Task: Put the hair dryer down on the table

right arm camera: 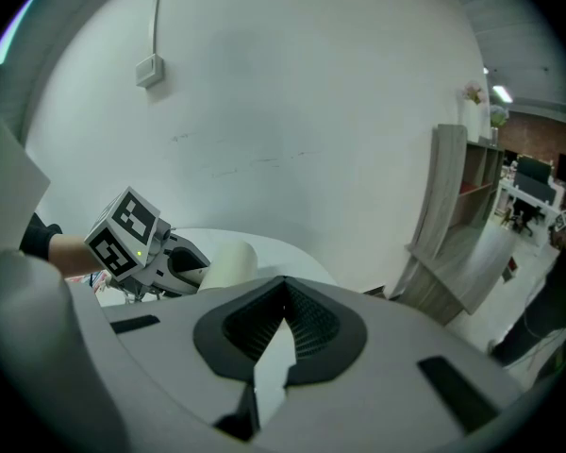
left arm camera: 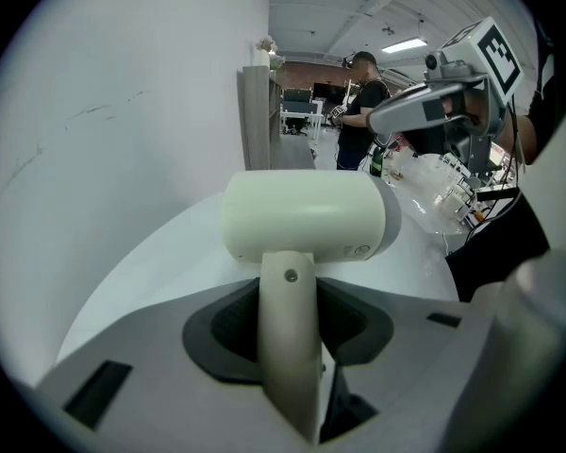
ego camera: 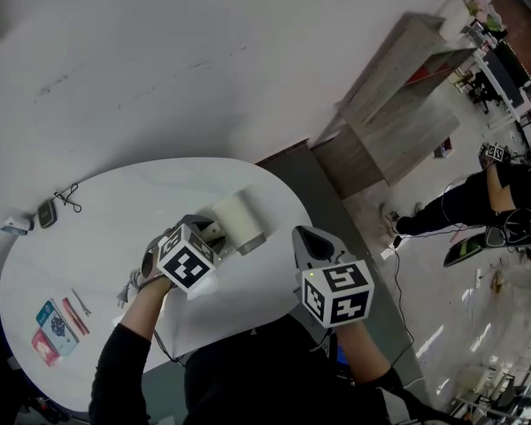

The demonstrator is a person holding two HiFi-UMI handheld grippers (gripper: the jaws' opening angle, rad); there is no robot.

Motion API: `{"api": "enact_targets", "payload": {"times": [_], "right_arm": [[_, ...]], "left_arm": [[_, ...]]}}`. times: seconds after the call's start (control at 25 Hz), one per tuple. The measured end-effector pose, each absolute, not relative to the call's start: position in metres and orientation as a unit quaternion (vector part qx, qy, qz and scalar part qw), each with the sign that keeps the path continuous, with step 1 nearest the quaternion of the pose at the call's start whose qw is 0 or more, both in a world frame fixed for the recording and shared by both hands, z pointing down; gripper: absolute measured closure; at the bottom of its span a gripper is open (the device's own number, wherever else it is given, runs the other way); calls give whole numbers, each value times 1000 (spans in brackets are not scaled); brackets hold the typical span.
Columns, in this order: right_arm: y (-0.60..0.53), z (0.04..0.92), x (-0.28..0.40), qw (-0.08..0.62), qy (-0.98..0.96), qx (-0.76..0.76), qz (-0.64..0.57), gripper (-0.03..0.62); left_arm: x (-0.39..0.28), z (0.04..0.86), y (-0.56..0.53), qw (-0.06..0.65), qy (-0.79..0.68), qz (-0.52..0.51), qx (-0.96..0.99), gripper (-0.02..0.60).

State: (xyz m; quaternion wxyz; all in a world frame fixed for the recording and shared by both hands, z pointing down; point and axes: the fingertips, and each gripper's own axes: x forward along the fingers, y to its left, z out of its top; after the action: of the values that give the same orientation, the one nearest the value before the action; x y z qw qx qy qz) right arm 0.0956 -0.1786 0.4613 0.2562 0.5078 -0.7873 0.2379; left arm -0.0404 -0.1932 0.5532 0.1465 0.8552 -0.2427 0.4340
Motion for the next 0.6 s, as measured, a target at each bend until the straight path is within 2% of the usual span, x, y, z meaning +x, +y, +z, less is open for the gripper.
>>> {"api": "enact_targets", "payload": {"times": [0.6], "right_arm": [[-185,469,100,261,-785,503,250,592]], "left_arm": [[-37,568,-191,149,-215,466,845,422]]}}
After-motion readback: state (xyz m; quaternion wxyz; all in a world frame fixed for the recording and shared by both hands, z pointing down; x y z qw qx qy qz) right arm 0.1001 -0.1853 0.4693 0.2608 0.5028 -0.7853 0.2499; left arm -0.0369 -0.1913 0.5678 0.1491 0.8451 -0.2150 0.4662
